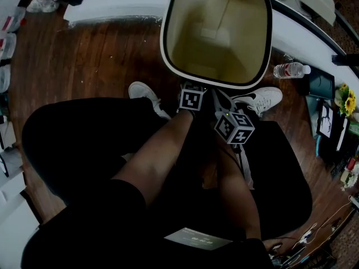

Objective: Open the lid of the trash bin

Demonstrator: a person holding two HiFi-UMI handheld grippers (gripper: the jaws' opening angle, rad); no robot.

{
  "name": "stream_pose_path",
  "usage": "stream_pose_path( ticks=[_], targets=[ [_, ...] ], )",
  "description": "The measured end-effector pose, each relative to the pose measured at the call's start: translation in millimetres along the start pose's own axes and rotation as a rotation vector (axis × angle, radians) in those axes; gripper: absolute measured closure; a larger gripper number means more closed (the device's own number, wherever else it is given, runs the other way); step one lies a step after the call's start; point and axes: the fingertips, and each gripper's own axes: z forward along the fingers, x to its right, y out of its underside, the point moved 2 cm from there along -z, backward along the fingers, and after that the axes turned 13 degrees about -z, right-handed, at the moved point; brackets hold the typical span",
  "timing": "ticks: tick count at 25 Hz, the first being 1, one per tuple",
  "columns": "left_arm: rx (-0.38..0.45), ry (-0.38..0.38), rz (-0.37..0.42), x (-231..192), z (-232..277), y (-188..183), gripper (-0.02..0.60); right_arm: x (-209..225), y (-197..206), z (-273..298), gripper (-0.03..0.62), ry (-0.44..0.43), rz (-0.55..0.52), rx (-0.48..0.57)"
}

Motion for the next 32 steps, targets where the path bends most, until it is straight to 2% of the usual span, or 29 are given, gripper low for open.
stream_pose_path(
  ticks=[12, 32],
  targets=[
    [-0.039, -0.017, -0.014, 3.3, 2.5, 2.3, 0.543, 1.4, -2.6, -2.7, 0.58, -0.001, 0.005, 0.003],
    [-0.027, -0.014, -0.012, 13.5, -0.6, -1.2, 0.543, 3.3, -11.4, -12.9, 0.58, -0.006, 0.002, 0.024]
  ],
)
